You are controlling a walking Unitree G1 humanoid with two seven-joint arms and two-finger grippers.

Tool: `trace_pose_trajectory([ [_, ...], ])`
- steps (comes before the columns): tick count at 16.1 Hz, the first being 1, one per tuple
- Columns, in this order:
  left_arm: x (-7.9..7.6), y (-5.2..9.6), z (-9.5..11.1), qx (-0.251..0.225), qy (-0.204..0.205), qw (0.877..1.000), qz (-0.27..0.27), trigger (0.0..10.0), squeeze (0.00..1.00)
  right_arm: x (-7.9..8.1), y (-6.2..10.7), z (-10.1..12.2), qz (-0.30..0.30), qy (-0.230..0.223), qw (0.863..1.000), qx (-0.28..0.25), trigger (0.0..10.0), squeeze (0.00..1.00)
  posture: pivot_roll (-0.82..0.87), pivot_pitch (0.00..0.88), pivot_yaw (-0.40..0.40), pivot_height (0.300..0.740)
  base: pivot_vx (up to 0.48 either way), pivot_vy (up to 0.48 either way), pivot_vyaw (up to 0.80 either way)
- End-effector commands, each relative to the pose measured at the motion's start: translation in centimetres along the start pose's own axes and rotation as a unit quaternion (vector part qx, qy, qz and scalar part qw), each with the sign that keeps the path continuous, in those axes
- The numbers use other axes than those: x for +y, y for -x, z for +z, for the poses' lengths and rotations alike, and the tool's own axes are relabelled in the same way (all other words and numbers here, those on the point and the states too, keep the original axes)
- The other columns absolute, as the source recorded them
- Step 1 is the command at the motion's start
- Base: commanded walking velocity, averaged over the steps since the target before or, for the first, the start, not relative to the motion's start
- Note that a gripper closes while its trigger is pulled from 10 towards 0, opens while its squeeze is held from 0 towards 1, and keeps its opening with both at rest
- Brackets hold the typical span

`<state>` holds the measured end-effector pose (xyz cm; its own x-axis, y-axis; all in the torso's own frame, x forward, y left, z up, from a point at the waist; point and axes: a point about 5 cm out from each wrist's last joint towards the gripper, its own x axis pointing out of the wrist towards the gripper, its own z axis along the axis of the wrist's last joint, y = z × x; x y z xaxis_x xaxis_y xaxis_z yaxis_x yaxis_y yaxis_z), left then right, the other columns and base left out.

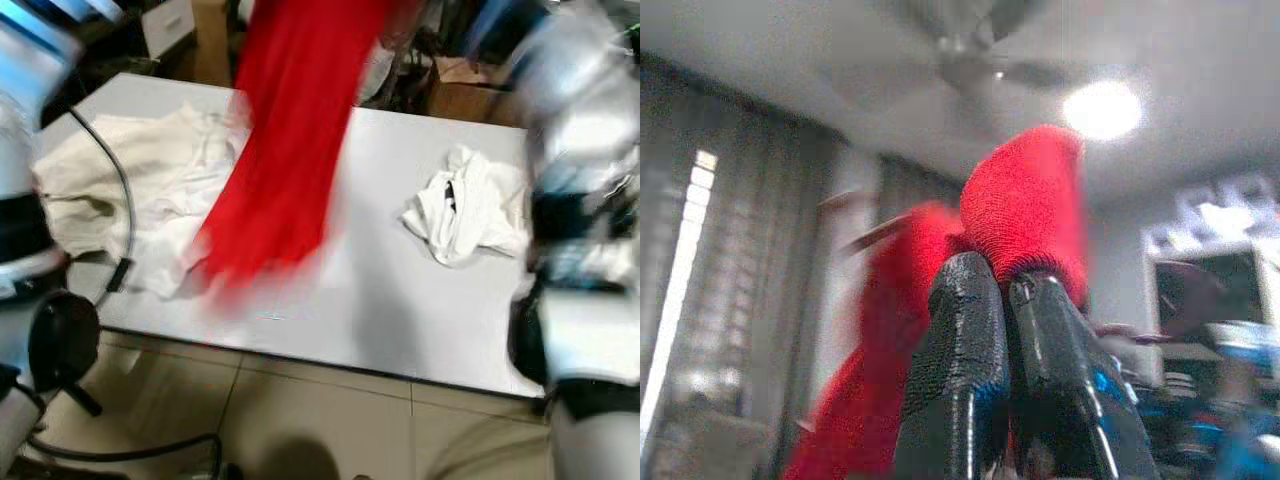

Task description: Hang hanger

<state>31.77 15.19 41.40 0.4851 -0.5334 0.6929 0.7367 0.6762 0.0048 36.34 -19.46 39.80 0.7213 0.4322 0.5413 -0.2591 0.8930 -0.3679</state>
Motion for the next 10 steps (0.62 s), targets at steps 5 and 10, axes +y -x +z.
trace_pose_trajectory([
  [5,4.5,3.5,-6.1,0.151,-0.105,0.968,0.172,10.0,0.00,7.9,5.1,-11.3,0.201,-0.048,0.962,0.179,10.0,0.00,0.00,0.000,-0.042,0.740,0.000,0.000,0.00],
  [10,7.3,11.1,-16.3,0.380,-0.220,0.852,0.285,10.0,0.00,11.7,13.3,-13.8,0.370,-0.105,0.891,0.242,10.0,0.00,-0.03,0.000,0.004,0.740,0.000,0.000,0.00],
])
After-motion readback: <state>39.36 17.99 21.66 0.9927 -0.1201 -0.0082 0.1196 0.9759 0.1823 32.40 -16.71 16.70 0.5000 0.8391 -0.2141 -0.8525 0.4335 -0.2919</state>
